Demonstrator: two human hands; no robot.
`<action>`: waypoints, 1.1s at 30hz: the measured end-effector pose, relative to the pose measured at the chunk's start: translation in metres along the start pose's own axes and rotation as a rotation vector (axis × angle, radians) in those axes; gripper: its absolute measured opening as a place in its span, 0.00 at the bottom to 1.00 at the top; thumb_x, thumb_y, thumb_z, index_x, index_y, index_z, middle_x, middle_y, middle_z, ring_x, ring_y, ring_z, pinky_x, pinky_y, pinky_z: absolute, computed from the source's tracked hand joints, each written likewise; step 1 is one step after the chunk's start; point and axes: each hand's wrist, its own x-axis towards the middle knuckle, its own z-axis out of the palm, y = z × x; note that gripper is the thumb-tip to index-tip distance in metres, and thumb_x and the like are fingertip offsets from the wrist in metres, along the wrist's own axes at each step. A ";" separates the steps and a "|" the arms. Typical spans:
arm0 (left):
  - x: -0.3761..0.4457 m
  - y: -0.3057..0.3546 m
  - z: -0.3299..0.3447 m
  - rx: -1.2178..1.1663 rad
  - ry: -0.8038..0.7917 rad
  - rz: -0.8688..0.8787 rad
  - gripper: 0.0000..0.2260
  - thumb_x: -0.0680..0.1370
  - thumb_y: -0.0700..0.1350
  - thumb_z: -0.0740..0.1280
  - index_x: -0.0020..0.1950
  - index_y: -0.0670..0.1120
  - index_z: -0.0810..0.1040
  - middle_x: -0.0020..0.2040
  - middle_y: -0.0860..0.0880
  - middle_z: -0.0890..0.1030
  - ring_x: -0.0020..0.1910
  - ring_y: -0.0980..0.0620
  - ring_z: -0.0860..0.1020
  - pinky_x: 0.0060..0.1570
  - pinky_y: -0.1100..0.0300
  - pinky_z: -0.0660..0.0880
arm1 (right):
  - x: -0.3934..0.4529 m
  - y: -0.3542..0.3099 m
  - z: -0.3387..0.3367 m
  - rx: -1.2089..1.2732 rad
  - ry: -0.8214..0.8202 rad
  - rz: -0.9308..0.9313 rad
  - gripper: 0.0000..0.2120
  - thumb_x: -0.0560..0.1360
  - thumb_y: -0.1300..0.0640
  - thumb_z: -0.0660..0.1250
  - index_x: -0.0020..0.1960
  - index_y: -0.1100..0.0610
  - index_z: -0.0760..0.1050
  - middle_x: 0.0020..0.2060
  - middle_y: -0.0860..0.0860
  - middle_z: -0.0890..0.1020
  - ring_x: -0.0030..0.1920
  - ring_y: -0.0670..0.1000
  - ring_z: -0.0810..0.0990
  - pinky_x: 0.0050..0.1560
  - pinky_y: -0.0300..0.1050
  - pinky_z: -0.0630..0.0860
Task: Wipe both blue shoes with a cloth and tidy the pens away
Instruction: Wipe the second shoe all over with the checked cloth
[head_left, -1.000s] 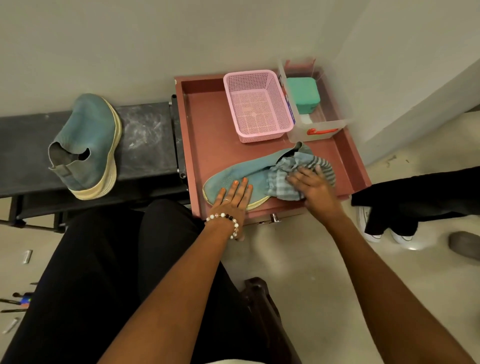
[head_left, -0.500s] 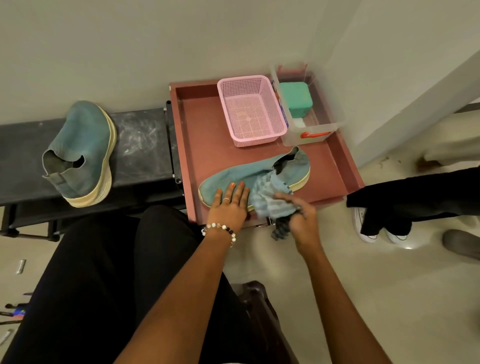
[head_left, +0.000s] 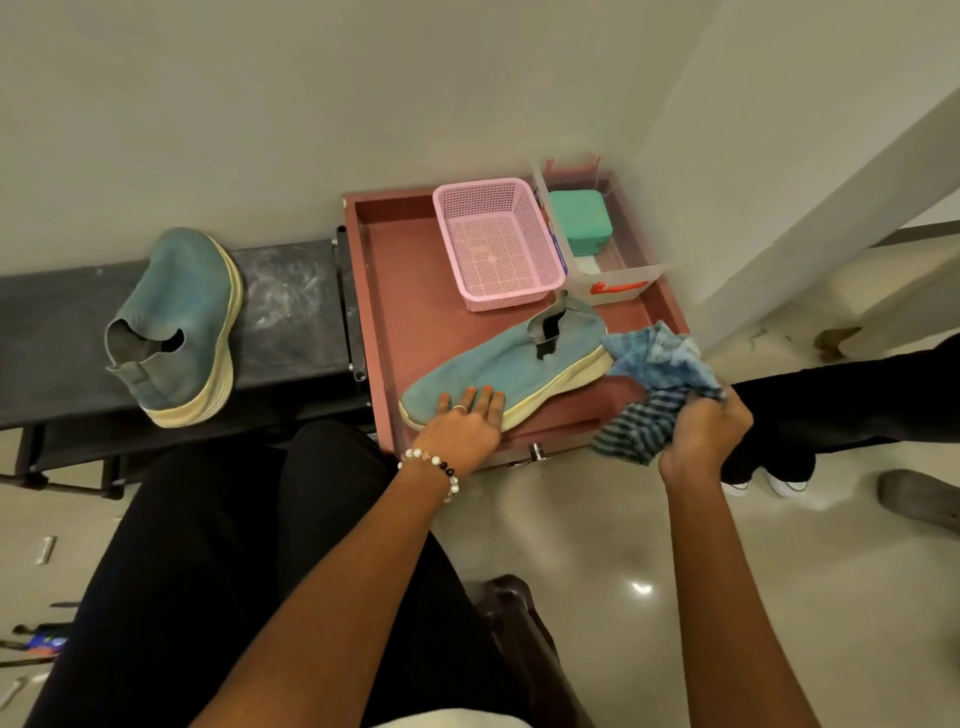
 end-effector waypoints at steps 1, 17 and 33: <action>-0.004 -0.003 -0.002 0.001 0.015 0.011 0.23 0.83 0.35 0.48 0.77 0.37 0.45 0.78 0.37 0.51 0.77 0.39 0.53 0.72 0.40 0.55 | -0.001 0.001 0.002 -0.072 -0.013 -0.073 0.19 0.70 0.71 0.55 0.51 0.58 0.80 0.45 0.53 0.83 0.45 0.50 0.82 0.47 0.44 0.79; -0.021 -0.013 -0.007 -0.240 0.250 -0.428 0.28 0.82 0.41 0.46 0.74 0.43 0.29 0.77 0.49 0.33 0.76 0.52 0.35 0.74 0.42 0.38 | -0.085 0.067 0.066 -0.882 -1.072 -1.101 0.41 0.61 0.69 0.63 0.74 0.63 0.59 0.73 0.57 0.62 0.75 0.57 0.51 0.75 0.56 0.43; -0.014 -0.022 -0.001 -0.430 0.243 -0.428 0.32 0.83 0.47 0.53 0.77 0.43 0.33 0.78 0.49 0.34 0.77 0.50 0.37 0.75 0.45 0.42 | -0.101 0.074 0.081 -0.715 -0.798 -0.829 0.37 0.60 0.71 0.51 0.69 0.65 0.67 0.70 0.62 0.68 0.73 0.64 0.56 0.71 0.65 0.57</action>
